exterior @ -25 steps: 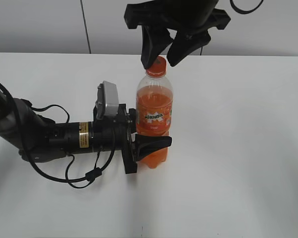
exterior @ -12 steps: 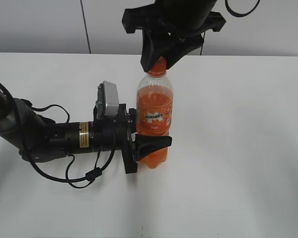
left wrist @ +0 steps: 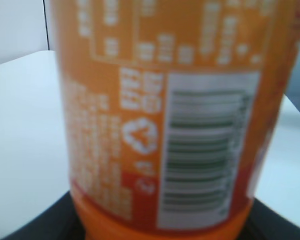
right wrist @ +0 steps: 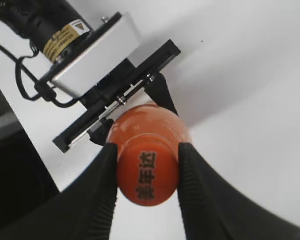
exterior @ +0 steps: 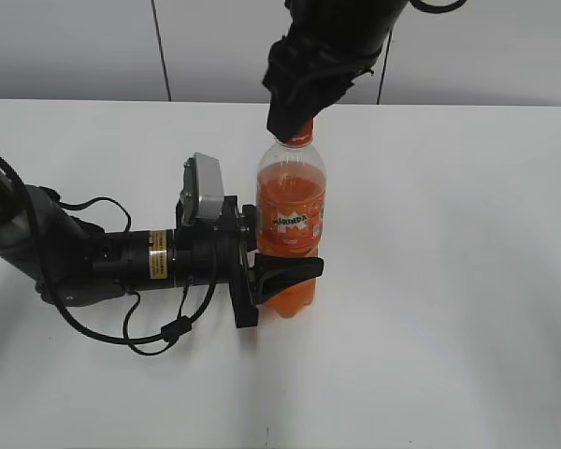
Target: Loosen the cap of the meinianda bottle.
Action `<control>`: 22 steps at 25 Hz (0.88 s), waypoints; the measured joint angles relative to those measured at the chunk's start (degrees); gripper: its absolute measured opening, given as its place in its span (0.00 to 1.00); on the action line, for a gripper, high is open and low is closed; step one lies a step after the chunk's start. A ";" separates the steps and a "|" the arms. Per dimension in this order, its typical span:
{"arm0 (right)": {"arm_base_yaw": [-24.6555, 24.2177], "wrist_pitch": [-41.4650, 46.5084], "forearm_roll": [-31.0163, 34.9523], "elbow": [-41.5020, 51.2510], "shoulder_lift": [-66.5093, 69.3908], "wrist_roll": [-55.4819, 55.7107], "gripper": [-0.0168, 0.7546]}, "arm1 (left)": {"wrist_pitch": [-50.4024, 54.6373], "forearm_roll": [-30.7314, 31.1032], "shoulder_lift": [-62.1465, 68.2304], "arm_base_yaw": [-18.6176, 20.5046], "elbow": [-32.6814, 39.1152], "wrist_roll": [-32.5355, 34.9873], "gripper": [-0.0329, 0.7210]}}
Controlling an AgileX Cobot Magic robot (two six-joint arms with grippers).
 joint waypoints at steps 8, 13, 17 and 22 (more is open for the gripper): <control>0.00 0.11 1.13 0.00 -0.20 -32.22 0.38 | 0.00 0.05 0.00 0.00 0.00 0.04 0.55; 0.00 0.27 1.37 0.00 -0.31 -46.78 0.38 | 0.00 0.16 0.00 0.00 0.00 0.17 0.55; 0.00 0.38 1.37 0.00 -0.43 -57.65 0.38 | 0.00 0.16 0.00 0.00 0.00 0.17 0.55; 0.00 0.44 1.37 0.00 -0.53 -71.79 0.38 | 0.00 0.23 0.00 0.00 0.00 0.17 0.55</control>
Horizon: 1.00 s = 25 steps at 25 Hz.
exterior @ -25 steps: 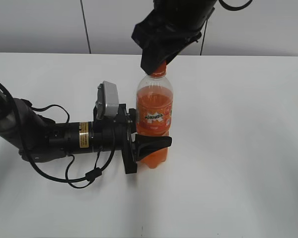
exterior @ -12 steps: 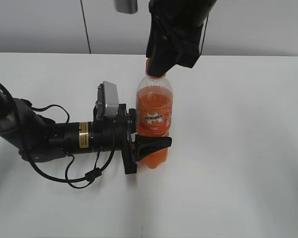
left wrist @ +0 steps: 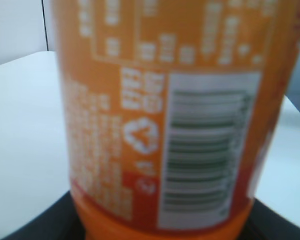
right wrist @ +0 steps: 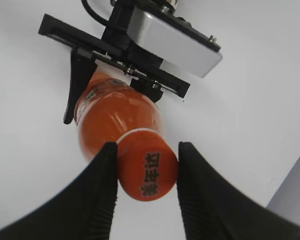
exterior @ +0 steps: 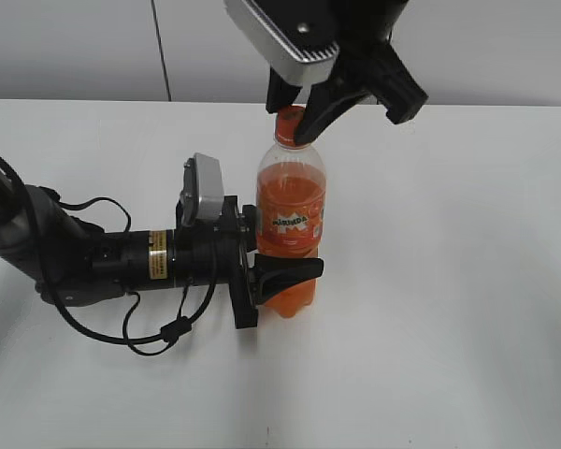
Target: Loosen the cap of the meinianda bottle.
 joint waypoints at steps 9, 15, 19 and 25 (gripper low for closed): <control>0.00 0.01 -0.40 0.00 -0.06 -24.22 0.38 | 0.00 0.00 0.00 0.00 0.00 -0.11 0.55; 0.00 -0.04 -0.44 0.00 -0.06 -28.51 0.38 | 0.00 0.00 0.00 0.00 0.00 -0.17 0.55; 0.00 -0.09 -0.44 -0.01 -0.06 -25.40 0.37 | 0.00 0.00 0.00 0.00 0.00 -0.17 0.55; 0.00 -0.09 0.40 -0.06 -0.06 -15.35 0.39 | 0.00 0.08 0.00 0.00 0.00 -0.17 0.55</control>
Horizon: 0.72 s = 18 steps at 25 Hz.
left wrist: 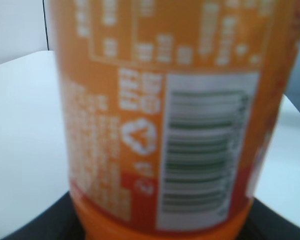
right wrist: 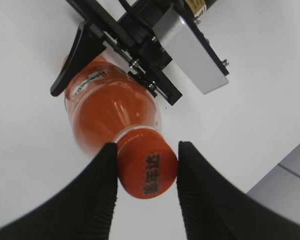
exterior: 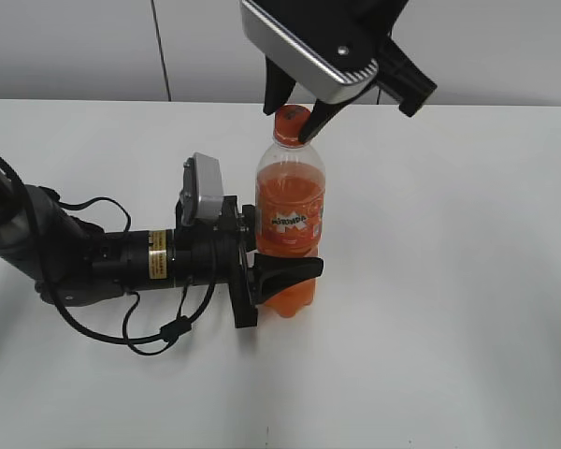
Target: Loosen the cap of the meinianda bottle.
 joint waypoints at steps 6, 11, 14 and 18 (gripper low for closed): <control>0.00 -0.17 2.90 0.00 0.00 13.21 0.49 | 0.00 0.00 0.00 0.00 0.00 0.00 0.55; 0.00 -0.17 3.09 0.00 0.00 23.91 0.55 | 0.00 0.07 0.00 0.00 0.00 0.00 0.55; 0.00 -0.17 4.00 0.00 -0.18 30.85 0.60 | 0.00 0.07 0.00 0.00 0.00 0.00 0.55; 0.00 -0.17 7.01 -0.61 -2.53 42.24 0.62 | 0.00 0.07 0.00 0.00 -0.05 0.00 0.55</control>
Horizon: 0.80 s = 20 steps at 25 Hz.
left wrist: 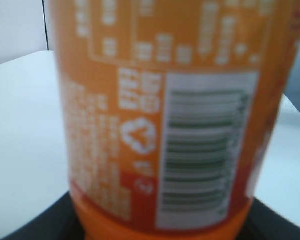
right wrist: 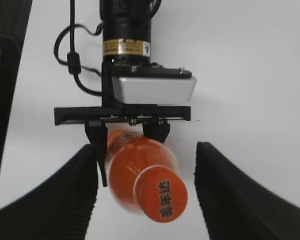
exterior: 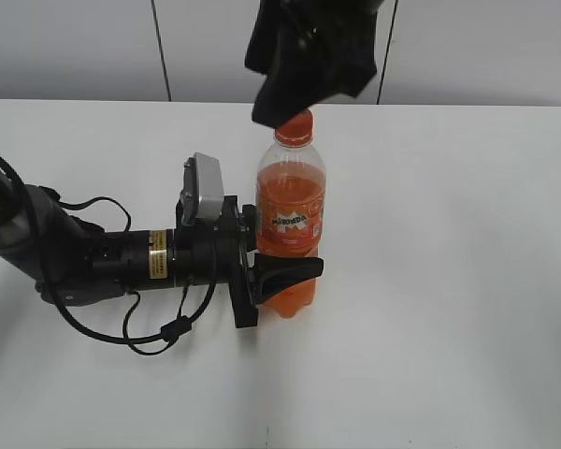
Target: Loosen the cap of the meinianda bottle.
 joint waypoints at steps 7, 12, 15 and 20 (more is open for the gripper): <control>0.00 -0.23 1.21 -4.81 -4.21 39.71 0.62 | 0.00 0.05 0.00 0.00 -0.05 0.00 0.55; 0.00 -0.23 -2.76 -5.12 -4.95 69.35 0.62 | 0.00 0.05 0.00 0.00 -0.05 0.00 0.55; 0.00 -0.23 -8.47 -5.12 -4.95 80.52 0.62 | 0.00 0.05 0.00 0.00 -0.05 0.00 0.55; 0.00 -0.23 -10.19 -4.99 -4.95 87.03 0.62 | 0.00 0.05 0.00 0.00 -0.05 0.00 0.55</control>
